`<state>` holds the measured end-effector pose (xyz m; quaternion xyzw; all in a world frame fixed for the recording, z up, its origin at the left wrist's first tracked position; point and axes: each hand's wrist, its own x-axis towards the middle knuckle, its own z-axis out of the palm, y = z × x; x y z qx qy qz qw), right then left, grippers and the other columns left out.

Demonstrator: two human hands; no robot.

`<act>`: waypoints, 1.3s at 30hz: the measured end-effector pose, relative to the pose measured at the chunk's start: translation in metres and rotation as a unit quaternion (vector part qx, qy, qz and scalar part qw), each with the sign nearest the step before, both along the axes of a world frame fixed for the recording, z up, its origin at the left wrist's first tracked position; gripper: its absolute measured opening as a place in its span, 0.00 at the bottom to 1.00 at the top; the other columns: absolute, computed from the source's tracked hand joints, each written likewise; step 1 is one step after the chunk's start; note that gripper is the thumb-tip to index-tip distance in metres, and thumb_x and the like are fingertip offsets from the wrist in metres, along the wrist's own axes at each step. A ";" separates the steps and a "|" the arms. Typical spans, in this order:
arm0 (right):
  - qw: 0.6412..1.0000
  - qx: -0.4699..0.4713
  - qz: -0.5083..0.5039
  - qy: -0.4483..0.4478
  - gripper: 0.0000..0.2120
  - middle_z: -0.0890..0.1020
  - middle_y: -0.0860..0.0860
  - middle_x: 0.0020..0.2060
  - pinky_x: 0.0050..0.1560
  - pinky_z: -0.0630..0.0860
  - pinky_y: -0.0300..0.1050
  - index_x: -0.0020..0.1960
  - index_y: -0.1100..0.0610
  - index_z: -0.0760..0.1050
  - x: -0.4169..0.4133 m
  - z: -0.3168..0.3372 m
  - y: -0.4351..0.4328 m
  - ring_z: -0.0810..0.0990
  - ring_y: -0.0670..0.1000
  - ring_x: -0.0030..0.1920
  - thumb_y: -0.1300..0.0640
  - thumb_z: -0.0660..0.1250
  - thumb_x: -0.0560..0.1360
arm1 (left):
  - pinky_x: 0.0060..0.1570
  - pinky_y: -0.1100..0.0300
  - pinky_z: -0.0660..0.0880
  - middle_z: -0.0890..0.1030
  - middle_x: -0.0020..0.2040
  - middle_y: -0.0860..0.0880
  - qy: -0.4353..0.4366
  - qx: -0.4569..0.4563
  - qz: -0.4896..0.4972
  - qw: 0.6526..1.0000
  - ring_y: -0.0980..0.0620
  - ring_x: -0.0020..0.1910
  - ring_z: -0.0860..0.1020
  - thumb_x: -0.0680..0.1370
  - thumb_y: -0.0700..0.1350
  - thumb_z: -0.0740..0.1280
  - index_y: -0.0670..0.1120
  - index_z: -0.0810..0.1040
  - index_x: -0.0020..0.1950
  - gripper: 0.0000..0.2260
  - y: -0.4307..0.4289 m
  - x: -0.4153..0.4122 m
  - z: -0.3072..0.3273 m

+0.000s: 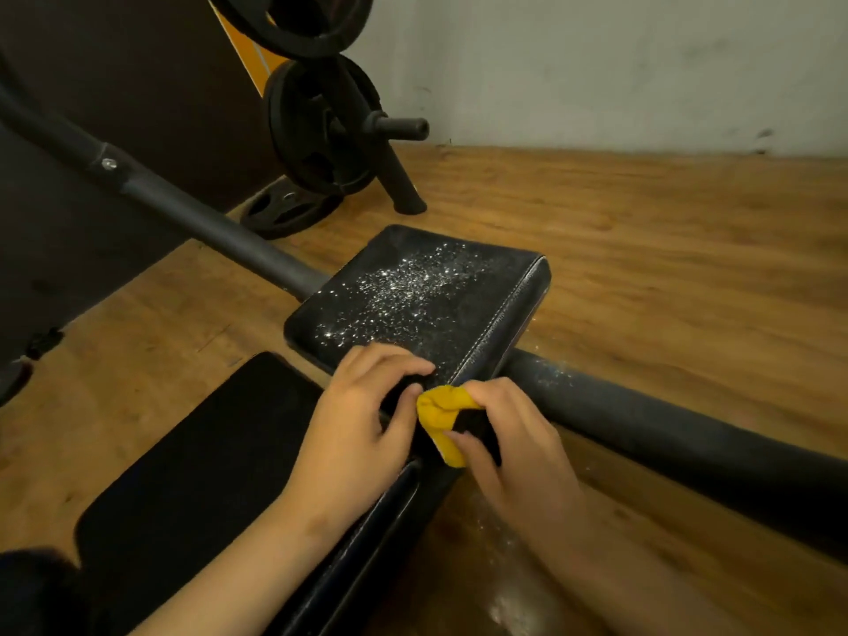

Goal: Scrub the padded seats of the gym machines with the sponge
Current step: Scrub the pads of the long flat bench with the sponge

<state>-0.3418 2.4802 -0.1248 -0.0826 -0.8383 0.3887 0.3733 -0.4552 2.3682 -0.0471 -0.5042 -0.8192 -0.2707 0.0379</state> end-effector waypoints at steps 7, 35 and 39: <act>0.973 -0.118 -0.198 0.029 0.11 0.77 0.49 0.49 0.48 0.64 0.24 0.57 0.58 0.74 -0.039 0.022 0.094 0.70 0.40 0.48 0.58 0.66 0.76 | 0.58 0.75 0.63 0.75 0.52 0.60 -0.009 -0.003 0.010 1.000 0.60 0.57 0.73 0.77 0.52 0.63 0.51 0.81 0.56 0.12 0.002 0.003 -0.001; 0.931 -0.319 -0.160 0.075 0.11 0.76 0.42 0.43 0.51 0.72 0.38 0.54 0.53 0.71 -0.040 -0.008 0.107 0.75 0.40 0.45 0.66 0.65 0.76 | 0.57 0.76 0.62 0.76 0.53 0.60 -0.006 0.005 0.026 1.000 0.61 0.58 0.73 0.76 0.52 0.64 0.52 0.80 0.56 0.12 0.002 0.007 -0.002; 0.911 -0.383 -0.147 0.050 0.09 0.78 0.49 0.49 0.54 0.75 0.42 0.55 0.52 0.72 -0.048 -0.010 0.134 0.77 0.47 0.51 0.63 0.64 0.78 | 0.56 0.77 0.61 0.76 0.52 0.61 -0.004 0.006 0.026 1.000 0.62 0.57 0.73 0.75 0.52 0.63 0.52 0.80 0.55 0.12 0.004 0.008 -0.001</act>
